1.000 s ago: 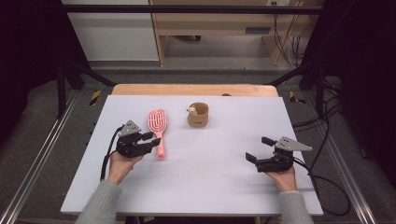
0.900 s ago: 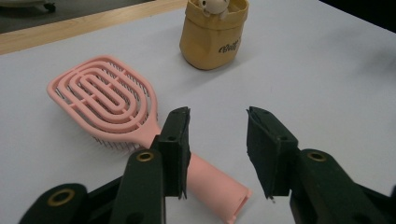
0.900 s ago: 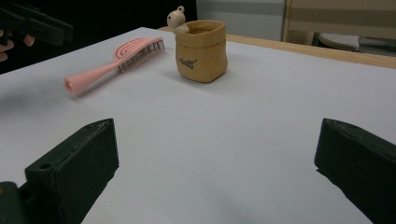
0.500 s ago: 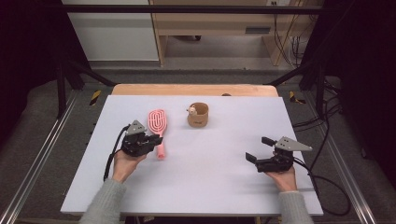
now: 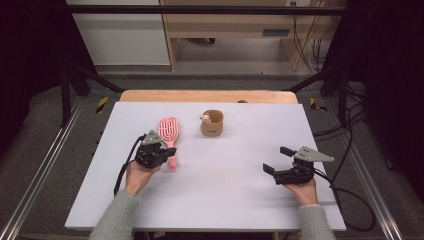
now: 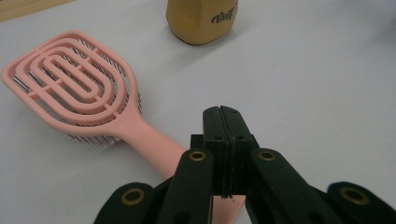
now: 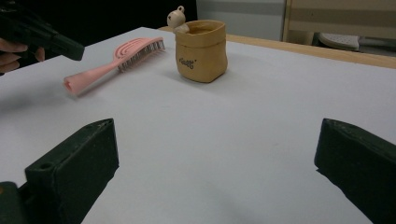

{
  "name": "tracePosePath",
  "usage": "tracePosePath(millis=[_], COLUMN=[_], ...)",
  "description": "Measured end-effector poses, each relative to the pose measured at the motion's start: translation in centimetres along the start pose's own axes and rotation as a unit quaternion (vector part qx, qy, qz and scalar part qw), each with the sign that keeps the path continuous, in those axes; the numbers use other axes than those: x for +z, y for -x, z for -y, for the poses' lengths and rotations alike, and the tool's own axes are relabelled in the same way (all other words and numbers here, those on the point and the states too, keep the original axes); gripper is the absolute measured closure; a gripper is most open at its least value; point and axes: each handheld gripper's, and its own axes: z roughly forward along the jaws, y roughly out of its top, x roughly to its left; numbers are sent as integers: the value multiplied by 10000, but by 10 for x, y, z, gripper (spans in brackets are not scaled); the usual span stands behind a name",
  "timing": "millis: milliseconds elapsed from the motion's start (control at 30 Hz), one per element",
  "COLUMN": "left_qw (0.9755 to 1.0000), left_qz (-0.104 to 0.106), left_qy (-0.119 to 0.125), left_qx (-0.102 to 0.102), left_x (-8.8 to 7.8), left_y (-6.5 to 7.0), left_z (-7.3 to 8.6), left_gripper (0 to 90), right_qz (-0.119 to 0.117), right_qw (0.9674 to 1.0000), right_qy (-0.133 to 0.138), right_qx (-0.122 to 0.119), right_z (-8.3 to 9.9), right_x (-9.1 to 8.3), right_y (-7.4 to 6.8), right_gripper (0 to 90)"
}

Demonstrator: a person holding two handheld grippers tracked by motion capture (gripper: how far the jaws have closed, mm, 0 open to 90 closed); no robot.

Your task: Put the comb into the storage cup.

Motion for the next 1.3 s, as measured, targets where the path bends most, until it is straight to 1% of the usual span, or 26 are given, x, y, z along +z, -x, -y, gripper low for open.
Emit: tracePosePath(millis=[200,333,433,533,700,800,867,900,1167,1300], left_qw=[9998,9997,9993,9989,9986,9981,9981,9978,9973,9967], left_qz=[-5,11,5,17,24,40,25,21,-8,-49], left_qy=[-191,-253,-366,-461,-531,-612,-608,-655,-717,-792], left_qx=[2,-39,14,1,1,53,66,90,146,179], left_x=[7,10,13,17,18,19,20,21,22,23], left_y=[0,0,1,1,1,2,2,3,4,5], left_z=[1,2,2,3,4,4,4,4,5,5], left_gripper=[895,895,895,895,896,896,896,896,896,896], right_qz=[0,1,3,0,2,2,4,5,2,4], right_qw=[10000,10000,10000,10000,10000,10000,10000,10000,10000,10000], right_qy=[3,4,-6,-4,-1,-2,-3,-3,-7,-10], right_qx=[-4,-7,-3,-7,0,-4,-6,-4,-4,-10], right_z=[0,0,0,0,0,0,0,0,0,0], right_x=[0,0,0,0,0,0,0,0,0,0], right_y=[0,0,0,0,0,0,0,0,0,0], right_gripper=[4,3,4,4,4,3,4,4,4,4])
